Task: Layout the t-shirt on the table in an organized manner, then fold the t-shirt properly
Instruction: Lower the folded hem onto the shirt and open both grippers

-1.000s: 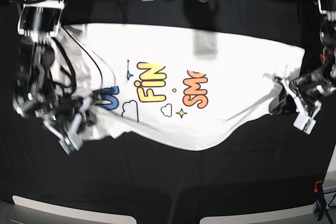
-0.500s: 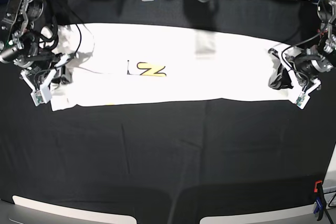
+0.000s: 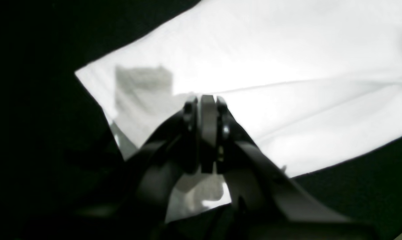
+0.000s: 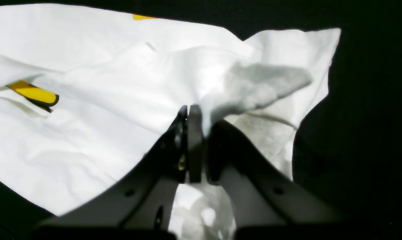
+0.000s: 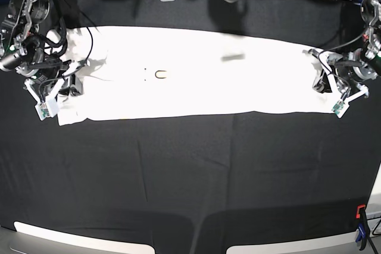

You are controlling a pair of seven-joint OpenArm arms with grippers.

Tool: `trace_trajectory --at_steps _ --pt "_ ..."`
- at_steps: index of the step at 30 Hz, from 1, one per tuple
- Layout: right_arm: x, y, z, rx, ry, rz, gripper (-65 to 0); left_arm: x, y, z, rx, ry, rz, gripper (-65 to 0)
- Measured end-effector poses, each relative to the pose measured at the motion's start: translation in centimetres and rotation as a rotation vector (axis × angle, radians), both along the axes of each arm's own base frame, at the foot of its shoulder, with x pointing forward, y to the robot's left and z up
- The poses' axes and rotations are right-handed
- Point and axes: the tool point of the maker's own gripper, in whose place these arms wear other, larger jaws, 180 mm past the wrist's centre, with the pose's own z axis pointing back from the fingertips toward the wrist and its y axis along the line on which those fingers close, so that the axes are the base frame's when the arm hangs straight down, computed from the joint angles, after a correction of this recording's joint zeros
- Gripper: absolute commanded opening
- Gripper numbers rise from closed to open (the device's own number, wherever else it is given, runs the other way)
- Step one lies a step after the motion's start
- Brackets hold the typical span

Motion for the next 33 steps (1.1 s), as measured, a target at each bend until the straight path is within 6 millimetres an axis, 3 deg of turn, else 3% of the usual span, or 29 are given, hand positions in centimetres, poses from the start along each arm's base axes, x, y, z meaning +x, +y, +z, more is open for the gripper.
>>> trace_trajectory --at_steps 15,16,19,22,27,33 --pt "-0.2 -0.1 -0.2 -0.006 0.017 0.0 -64.7 -0.2 0.9 -0.5 0.055 0.021 0.015 -65.0" --pt "-0.4 -0.1 -0.3 -0.01 0.027 0.0 -58.8 -0.2 0.9 -0.5 0.055 0.021 0.015 -64.9" --pt "-1.3 -0.2 -1.1 -0.019 0.096 0.004 -44.6 -0.4 1.0 -0.6 0.061 0.032 0.015 -52.3" --pt "-2.1 0.5 -1.5 0.022 0.133 0.018 -42.7 -1.3 0.9 -1.2 0.049 0.099 0.018 -45.3" --pt "-3.3 0.1 -2.3 0.0 0.179 0.013 -42.7 -2.8 1.6 -2.1 0.091 0.195 0.021 -44.5" --pt "-3.8 -1.6 -2.9 -0.093 0.215 -0.01 -42.7 -2.4 2.8 -2.2 0.097 0.201 0.149 -44.5"
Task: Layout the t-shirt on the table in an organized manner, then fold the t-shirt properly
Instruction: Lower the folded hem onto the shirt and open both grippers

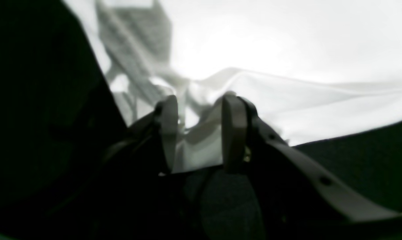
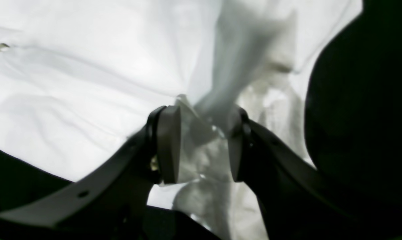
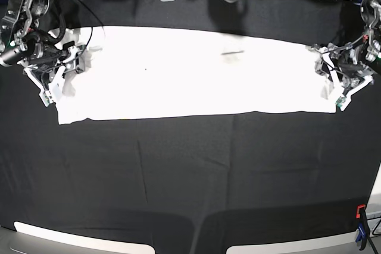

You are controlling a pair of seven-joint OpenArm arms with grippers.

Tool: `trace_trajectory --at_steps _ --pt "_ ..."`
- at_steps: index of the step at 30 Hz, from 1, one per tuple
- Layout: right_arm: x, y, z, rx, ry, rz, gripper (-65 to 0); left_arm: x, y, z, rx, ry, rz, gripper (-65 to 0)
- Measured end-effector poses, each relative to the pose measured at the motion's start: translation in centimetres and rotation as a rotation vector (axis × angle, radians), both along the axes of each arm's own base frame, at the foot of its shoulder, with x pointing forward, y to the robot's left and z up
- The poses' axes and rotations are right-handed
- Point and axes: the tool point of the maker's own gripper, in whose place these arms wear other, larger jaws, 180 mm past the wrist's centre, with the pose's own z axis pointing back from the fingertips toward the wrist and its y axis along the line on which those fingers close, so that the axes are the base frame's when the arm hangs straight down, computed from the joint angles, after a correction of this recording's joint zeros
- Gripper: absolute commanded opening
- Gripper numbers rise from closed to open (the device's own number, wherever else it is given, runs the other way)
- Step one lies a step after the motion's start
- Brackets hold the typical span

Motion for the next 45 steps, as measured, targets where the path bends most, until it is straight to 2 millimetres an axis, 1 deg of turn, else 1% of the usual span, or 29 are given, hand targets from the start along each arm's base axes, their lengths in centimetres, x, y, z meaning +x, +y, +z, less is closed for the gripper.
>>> trace_trajectory --at_steps 5,7,11,16,18,20,23,28,32,37,41,45 --pt "0.0 0.0 0.0 -0.002 0.001 0.0 -42.7 0.1 2.6 -0.2 0.117 0.001 0.095 -44.5" --pt "0.0 0.0 0.0 -0.001 0.001 0.0 -42.7 0.0 3.2 -0.2 0.147 0.005 0.108 -44.5" --pt "0.0 0.0 0.0 -0.001 0.0 0.0 -42.7 -1.2 3.9 -0.7 0.188 0.08 0.116 -44.5" --pt "0.1 0.0 0.2 -0.004 -0.007 0.003 -42.7 -1.6 4.1 -0.8 0.197 0.102 0.118 -44.5" --pt "0.4 -0.1 1.0 -0.013 -0.033 0.003 -42.7 -1.6 4.0 -0.8 0.197 0.099 0.116 -44.5" --pt "0.5 -0.3 2.4 -0.019 -0.076 -0.004 -42.7 -1.3 3.9 -0.4 0.198 0.087 0.111 -44.5" --pt "-0.1 -0.7 4.7 -0.031 -0.142 -0.011 -42.7 -0.8 3.4 0.5 0.203 0.054 0.097 -44.5" --pt "-1.3 -3.3 8.4 -0.079 -0.241 -0.088 -42.7 -0.6 2.8 2.5 0.234 0.039 0.076 -44.5" --pt "-1.8 -5.6 10.5 -0.075 -0.312 -0.169 -42.7 -0.3 2.3 3.6 0.242 0.013 0.06 -44.5" --pt "-2.5 -7.6 12.1 -0.073 -0.366 -0.242 -42.7 -0.2 2.2 3.8 0.242 0.003 0.057 -44.5" --pt "-2.8 -8.2 12.5 -0.078 -0.378 -0.262 -42.7 -0.2 2.2 3.8 0.245 0.004 0.057 -44.5" --pt "-2.8 -8.2 12.5 -0.078 -0.379 -0.263 -42.7 -0.2 3.0 3.9 0.29 0.002 0.064 -44.5"
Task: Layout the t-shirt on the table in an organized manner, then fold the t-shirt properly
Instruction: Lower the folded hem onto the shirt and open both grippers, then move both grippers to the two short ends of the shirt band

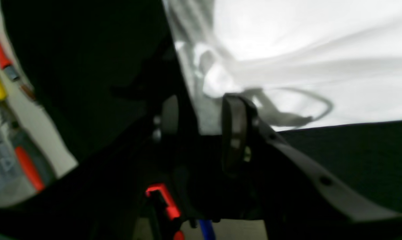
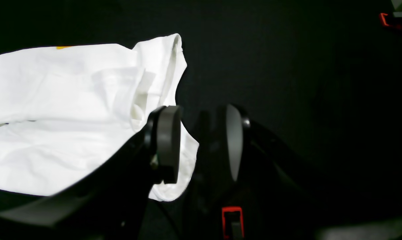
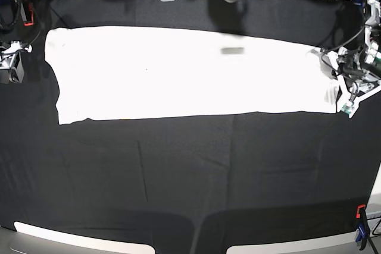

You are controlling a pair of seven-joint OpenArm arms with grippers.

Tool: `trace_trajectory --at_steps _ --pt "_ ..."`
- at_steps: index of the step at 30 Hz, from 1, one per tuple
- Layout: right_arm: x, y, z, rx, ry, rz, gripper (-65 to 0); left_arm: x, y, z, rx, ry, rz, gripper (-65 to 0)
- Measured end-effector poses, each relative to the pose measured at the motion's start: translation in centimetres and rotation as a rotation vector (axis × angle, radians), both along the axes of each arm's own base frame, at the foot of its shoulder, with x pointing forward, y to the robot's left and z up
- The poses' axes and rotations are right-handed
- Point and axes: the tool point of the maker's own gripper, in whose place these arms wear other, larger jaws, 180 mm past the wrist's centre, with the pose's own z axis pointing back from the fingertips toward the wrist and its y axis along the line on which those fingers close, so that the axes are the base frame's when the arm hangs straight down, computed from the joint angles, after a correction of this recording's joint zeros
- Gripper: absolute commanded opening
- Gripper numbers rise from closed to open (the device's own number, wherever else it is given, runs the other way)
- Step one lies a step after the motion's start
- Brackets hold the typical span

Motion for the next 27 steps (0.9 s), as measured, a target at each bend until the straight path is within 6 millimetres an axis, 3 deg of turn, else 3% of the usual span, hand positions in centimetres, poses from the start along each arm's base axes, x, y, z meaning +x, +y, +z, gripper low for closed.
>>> trace_trajectory --at_steps 11,17,21,27 --pt "0.3 0.7 0.3 0.033 -0.025 0.023 -42.7 0.3 0.0 0.1 -0.002 -0.02 0.011 -44.5" --pt "1.3 3.4 1.9 0.165 -0.13 0.114 -42.7 5.1 -0.8 3.5 -0.103 -0.359 0.066 -44.5" --pt "1.7 4.8 3.1 0.239 -0.192 0.167 -42.7 5.6 -0.7 3.8 -0.111 -0.397 0.078 -44.5" --pt "1.8 5.3 3.5 0.264 -0.213 0.184 -42.7 6.0 0.3 4.5 -0.108 -0.449 0.157 -44.5"
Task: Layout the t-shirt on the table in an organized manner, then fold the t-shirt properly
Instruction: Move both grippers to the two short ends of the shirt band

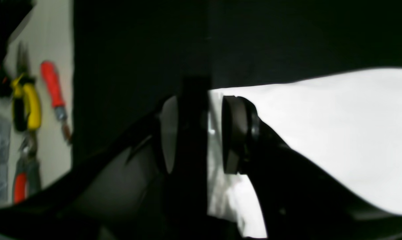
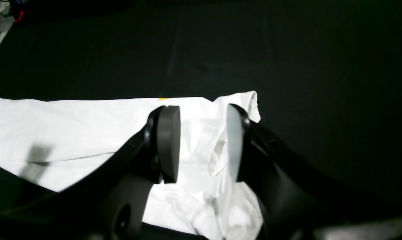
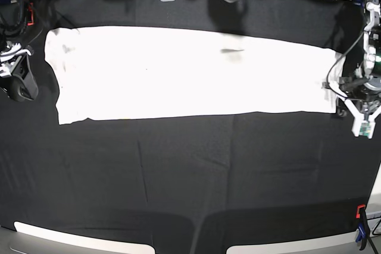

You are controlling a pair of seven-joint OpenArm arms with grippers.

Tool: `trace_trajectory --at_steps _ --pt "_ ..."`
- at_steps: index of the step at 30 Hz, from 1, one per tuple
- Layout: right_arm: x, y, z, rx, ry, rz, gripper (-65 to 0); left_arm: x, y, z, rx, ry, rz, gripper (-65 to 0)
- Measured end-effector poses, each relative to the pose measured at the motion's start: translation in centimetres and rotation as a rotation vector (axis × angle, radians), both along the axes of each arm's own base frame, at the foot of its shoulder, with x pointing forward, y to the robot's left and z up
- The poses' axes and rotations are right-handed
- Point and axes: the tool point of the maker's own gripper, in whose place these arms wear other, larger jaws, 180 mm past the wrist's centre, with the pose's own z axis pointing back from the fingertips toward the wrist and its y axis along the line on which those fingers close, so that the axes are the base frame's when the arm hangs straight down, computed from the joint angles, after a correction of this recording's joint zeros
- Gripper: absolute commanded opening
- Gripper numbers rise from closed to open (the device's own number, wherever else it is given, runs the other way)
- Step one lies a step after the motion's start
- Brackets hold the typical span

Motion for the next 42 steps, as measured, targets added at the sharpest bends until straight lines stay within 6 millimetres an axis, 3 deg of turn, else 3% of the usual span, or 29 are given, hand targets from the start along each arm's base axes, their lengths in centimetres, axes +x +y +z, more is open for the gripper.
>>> trace_trajectory --at_steps 3,7,9,14,20,26,30,35,38,42 --pt "0.0 0.0 0.0 0.0 0.0 0.0 -42.7 0.3 -0.1 0.3 -0.007 -0.011 0.003 -44.2" --pt "0.0 0.0 0.0 0.001 -0.001 0.001 -42.7 1.2 0.7 1.4 0.058 -0.041 0.002 -28.9" --pt "0.0 0.0 0.0 0.002 -0.001 0.001 -42.7 1.1 1.7 1.6 0.138 -0.022 0.015 -24.6" --pt "0.0 0.0 0.0 0.001 -0.001 0.001 -42.7 1.0 3.3 2.2 0.252 -0.018 0.042 -24.1" --pt "0.0 0.0 0.0 0.002 -0.001 0.001 -42.7 1.1 0.4 0.4 0.009 0.038 0.0 -24.1" --pt "0.0 0.1 0.0 0.003 -0.001 0.001 -42.7 3.1 1.4 -1.4 -0.192 0.137 0.009 -24.2" --pt "0.0 0.1 0.0 0.006 -0.002 0.0 -42.7 2.6 0.4 -3.8 -0.409 0.276 -0.053 -24.1" --pt "-0.2 0.2 -0.3 0.014 0.005 -0.002 -42.8 1.8 -1.5 -5.2 -0.644 0.345 -0.125 -24.2" --pt "-1.5 0.9 -2.1 0.047 0.061 -0.005 -42.8 1.2 -2.3 -5.5 -0.721 0.36 -0.158 -24.2" --pt "-4.0 3.3 -5.6 0.103 0.189 0.036 -42.8 1.6 -2.6 -5.0 -0.735 0.336 -0.175 -24.1"
